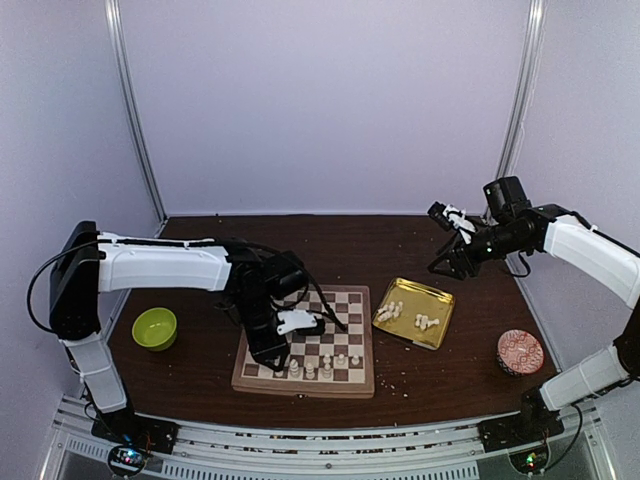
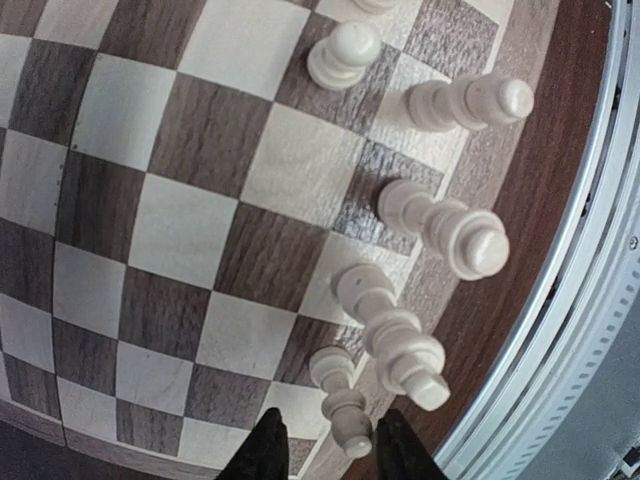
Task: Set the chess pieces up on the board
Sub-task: Place the bishop on c1, then pick up the pawn from the storage box, then place the pawn on the chessboard, then pick up the pawn from the chessboard, then place the pawn on e2.
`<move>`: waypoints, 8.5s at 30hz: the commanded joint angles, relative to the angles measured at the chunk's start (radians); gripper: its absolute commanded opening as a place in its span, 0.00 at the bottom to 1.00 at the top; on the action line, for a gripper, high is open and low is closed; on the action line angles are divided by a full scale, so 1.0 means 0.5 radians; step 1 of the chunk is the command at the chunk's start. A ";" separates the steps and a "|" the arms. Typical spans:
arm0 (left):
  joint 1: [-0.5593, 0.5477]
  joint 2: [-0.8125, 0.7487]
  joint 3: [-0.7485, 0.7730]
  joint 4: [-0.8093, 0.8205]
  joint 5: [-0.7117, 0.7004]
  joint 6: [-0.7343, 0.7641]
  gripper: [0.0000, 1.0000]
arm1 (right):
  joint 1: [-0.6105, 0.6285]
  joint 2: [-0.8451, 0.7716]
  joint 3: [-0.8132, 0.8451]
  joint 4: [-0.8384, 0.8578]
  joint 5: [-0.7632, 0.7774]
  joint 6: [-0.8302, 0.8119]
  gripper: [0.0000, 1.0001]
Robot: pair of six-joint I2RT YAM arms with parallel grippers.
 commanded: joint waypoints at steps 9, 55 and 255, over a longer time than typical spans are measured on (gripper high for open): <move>-0.008 -0.311 0.623 0.230 -0.177 -0.129 0.52 | 0.056 0.094 0.101 -0.081 0.112 -0.038 0.51; 0.068 -0.041 0.233 1.756 -0.079 -0.904 0.62 | 0.406 1.336 0.883 -0.607 0.767 0.114 0.27; 0.016 0.141 0.176 0.494 0.111 -0.050 0.06 | 0.243 0.462 0.159 -0.060 0.522 0.004 0.21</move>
